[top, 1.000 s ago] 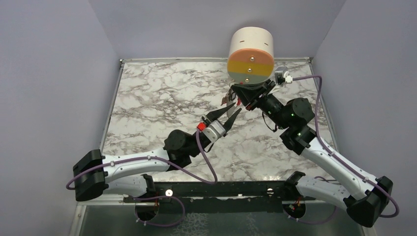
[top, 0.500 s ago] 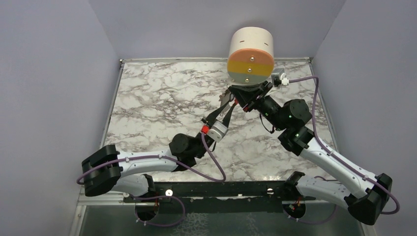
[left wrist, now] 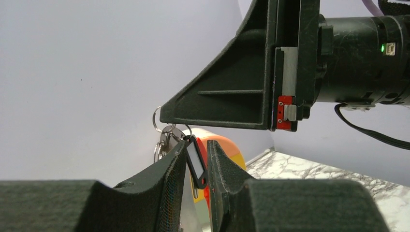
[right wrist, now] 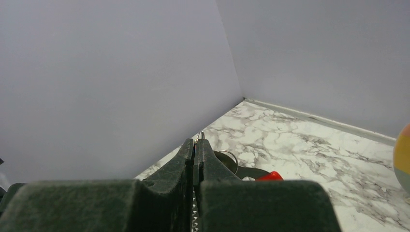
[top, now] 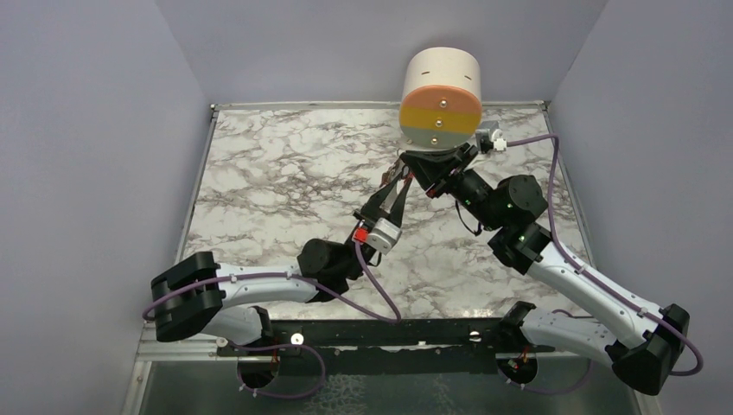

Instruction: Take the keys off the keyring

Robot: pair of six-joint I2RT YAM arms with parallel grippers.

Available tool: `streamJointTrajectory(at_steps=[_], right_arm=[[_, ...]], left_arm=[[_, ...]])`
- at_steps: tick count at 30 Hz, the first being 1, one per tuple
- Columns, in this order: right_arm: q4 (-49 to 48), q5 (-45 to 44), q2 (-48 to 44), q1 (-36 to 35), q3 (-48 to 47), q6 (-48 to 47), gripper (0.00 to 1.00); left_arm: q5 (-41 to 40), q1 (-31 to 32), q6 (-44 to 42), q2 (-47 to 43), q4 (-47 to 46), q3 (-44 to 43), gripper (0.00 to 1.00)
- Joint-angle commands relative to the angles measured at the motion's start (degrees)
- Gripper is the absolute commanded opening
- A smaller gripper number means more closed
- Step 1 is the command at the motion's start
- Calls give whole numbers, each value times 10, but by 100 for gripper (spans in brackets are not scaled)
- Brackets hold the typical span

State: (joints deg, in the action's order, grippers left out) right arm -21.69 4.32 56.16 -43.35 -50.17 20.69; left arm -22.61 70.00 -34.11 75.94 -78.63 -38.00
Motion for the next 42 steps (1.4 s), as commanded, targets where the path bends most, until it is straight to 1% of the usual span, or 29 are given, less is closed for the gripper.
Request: streamJointTrajectory(at_steps=[1, 7, 13, 17, 25, 35, 39, 42], right_arm=[[-28, -8, -5, -8, -7, -3, 2], [-27, -7, -9, -14, -5, -1, 2], [-26, -6, -13, -18, -3, -4, 2], [-27, -7, -14, -19, -2, -6, 2], [-27, -5, -15, -19, -2, -6, 2], [-23, 8, -19, -24, -6, -2, 2], [-20, 7, -24, -26, -6, -4, 2], [-20, 5, -25, -26, -5, -6, 2]], left_arm=[[-7, 4, -13, 15, -32, -6, 24], [-8, 5, -25, 36, -56, -12, 24], [-20, 15, -60, 58, -99, -14, 24], [-20, 25, -79, 59, -106, -14, 24], [-41, 54, -152, 54, -142, -6, 24], [-65, 55, -223, 74, -181, -26, 24], [-64, 55, -234, 75, -173, -37, 23], [-63, 55, -235, 66, -139, -47, 23]])
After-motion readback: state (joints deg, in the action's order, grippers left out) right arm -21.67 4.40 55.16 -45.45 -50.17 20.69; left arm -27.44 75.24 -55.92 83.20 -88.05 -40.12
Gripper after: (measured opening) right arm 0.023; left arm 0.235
